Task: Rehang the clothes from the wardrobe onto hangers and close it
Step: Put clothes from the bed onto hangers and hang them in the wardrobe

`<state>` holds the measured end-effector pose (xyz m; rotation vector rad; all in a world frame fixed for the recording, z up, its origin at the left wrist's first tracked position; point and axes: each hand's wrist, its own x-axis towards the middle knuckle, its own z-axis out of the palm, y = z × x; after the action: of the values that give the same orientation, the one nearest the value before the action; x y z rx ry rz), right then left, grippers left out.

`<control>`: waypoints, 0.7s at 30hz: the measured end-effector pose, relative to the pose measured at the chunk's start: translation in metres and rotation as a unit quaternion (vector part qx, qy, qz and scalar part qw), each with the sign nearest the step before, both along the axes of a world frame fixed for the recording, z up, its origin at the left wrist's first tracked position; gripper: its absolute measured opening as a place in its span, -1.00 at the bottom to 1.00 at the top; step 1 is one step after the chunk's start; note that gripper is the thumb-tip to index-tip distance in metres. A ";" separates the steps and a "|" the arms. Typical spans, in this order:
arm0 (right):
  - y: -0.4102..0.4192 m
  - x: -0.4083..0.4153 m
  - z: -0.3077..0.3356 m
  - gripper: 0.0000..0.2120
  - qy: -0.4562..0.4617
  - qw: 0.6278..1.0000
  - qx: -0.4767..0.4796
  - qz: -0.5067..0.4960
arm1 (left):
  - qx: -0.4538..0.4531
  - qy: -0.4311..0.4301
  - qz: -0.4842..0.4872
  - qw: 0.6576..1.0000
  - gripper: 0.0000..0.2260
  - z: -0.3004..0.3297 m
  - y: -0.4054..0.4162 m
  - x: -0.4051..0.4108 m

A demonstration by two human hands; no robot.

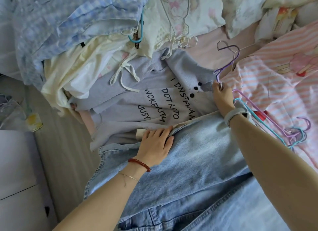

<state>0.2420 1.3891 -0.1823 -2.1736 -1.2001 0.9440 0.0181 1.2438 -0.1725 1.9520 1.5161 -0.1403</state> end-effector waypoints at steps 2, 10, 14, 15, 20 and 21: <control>-0.012 -0.004 0.014 -0.63 0.011 0.998 0.052 0.022 | -0.013 -0.022 0.011 1.000 -0.60 0.006 0.002 -0.004; -0.087 -0.015 0.051 -0.64 0.036 0.981 0.127 0.142 | 0.249 -0.041 0.109 0.961 -0.54 0.076 0.060 -0.022; -0.105 -0.014 0.082 -0.67 0.023 0.955 0.222 0.194 | 0.307 0.084 -0.016 0.948 -0.49 0.106 0.088 -0.022; -0.108 -0.013 0.088 -0.73 0.029 0.949 0.236 0.206 | 0.296 0.115 -0.050 0.947 -0.53 0.110 0.091 -0.022; -0.108 -0.014 0.094 -0.68 0.029 0.959 0.221 0.177 | 0.293 0.073 -0.090 0.949 -0.59 0.132 0.076 -0.023; -0.107 -0.018 0.097 -0.68 0.026 0.959 0.221 0.177 | 0.293 0.045 -0.066 0.953 -0.59 0.138 0.065 -0.027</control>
<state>0.2237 1.2817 -0.0856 -1.6063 -1.6299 0.7676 -0.0087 1.3092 -0.0346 2.5404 1.6101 0.1909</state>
